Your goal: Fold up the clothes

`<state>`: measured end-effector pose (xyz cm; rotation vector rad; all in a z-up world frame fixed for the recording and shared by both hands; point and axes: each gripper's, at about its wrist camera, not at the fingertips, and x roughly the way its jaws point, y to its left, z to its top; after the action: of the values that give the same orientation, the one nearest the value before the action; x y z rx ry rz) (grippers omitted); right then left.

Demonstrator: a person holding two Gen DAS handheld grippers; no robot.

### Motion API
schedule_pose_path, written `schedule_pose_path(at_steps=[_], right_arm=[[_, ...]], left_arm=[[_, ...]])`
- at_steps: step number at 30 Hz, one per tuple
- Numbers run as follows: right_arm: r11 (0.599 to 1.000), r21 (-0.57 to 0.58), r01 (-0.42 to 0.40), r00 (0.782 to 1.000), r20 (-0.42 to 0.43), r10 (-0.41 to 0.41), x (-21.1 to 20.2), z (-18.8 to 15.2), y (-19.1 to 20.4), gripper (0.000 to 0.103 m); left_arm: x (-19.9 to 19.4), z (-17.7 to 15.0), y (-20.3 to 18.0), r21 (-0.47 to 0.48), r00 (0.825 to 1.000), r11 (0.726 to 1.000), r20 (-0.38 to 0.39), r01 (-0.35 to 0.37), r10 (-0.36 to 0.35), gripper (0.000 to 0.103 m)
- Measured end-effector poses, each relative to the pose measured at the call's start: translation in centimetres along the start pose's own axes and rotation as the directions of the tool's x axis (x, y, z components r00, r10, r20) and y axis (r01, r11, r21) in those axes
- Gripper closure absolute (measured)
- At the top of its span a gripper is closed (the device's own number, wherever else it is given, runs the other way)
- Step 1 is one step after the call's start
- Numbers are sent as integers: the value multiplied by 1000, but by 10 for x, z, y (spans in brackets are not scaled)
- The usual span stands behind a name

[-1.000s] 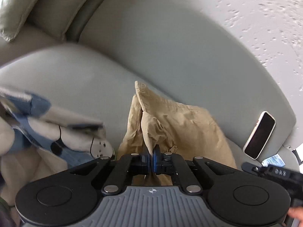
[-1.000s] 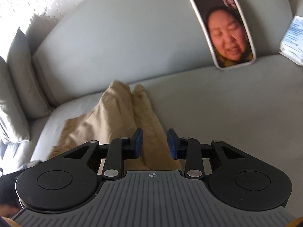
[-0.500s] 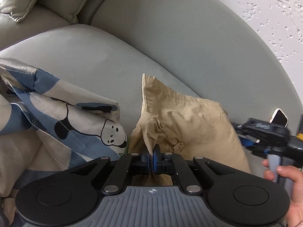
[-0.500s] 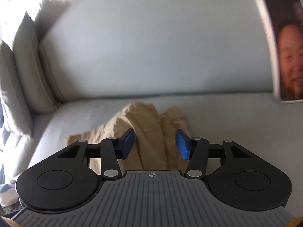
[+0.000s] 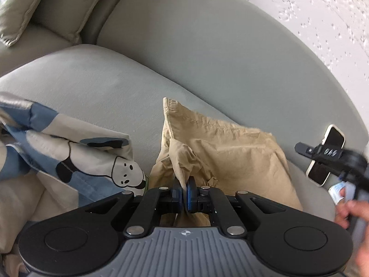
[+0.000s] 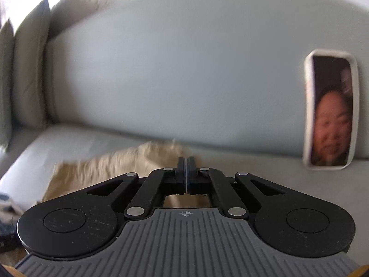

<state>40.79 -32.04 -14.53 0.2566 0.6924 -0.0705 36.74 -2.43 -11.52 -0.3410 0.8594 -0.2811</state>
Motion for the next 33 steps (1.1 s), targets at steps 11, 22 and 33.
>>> schedule_pose_path(at_steps=[11, 22, 33], right_arm=[[956, 281, -83, 972, -187, 139, 25, -14, -49, 74], [998, 65, 12, 1000, -24, -11, 0, -15, -11, 103], [990, 118, 77, 994, -87, -67, -20, -11, -32, 49]], left_arm=[[5, 2, 6, -38, 999, 999, -36, -28, 27, 100], [2, 3, -7, 58, 1000, 998, -13, -23, 24, 100], [0, 8, -7, 57, 997, 996, -32, -71, 73, 52]])
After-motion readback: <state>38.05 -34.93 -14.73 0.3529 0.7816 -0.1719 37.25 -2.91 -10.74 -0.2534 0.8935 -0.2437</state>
